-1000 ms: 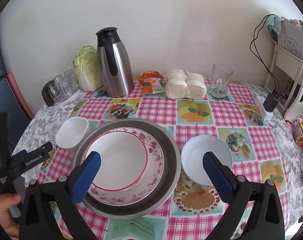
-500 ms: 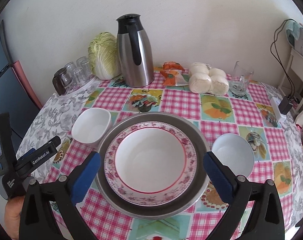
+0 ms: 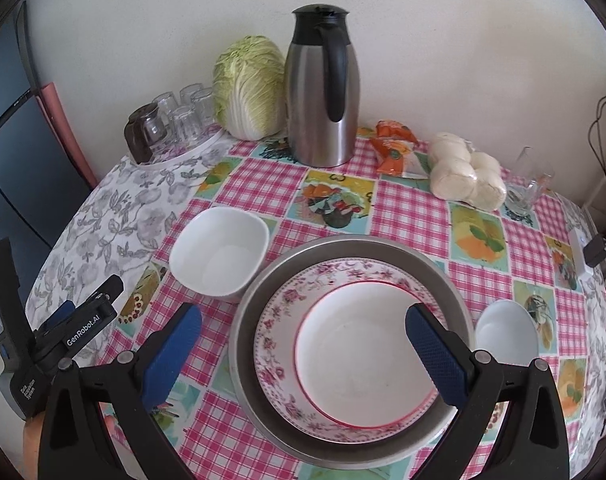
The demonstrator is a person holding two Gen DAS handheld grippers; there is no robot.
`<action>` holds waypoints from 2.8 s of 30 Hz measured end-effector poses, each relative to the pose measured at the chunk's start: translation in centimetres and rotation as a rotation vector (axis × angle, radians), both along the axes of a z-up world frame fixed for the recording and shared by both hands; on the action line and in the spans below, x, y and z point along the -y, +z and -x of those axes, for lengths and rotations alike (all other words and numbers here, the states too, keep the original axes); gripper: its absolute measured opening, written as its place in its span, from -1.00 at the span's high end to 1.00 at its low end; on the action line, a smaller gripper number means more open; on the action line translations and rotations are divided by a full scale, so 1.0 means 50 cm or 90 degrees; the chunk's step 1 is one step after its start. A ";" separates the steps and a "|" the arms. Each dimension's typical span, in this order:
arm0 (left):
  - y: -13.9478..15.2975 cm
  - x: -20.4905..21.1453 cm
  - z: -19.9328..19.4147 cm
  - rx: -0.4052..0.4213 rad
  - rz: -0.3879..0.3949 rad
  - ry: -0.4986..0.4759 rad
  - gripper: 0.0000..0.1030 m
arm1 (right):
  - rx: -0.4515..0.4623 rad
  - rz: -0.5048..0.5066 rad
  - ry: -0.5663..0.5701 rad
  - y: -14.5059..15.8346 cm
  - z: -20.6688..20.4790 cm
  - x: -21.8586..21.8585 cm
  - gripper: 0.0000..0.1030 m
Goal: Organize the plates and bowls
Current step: 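Move both tools to the white square bowl, then close both tools on the white square bowl rim, then lift the white square bowl with both tools toward the steel basin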
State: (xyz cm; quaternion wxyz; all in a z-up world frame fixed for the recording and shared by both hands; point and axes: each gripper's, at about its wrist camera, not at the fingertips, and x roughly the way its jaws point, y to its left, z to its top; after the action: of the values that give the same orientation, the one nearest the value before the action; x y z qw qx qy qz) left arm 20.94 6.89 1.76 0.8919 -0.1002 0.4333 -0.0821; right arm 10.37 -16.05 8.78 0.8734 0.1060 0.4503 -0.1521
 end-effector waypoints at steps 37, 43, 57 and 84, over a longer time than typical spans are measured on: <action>-0.061 0.155 -0.148 -0.111 0.093 -0.149 -0.48 | -0.122 -0.012 -0.010 -0.163 -0.247 0.015 0.12; -0.077 0.177 -0.154 -0.127 0.077 -0.165 -0.11 | -0.120 -0.019 -0.008 -0.170 -0.256 0.018 0.44; -0.112 0.187 -0.158 -0.140 0.046 -0.158 0.39 | -0.125 -0.025 -0.008 -0.203 -0.263 -0.005 0.71; -0.087 0.097 -0.063 -0.141 0.087 -0.101 0.71 | -0.110 -0.092 0.035 -0.184 -0.198 -0.077 0.74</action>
State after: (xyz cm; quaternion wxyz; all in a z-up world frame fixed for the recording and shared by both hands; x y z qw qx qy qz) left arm 24.09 2.02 -2.61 0.8207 -0.1347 0.5287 -0.1698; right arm 20.26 -12.20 -0.42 0.8251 0.1428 0.5367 -0.1037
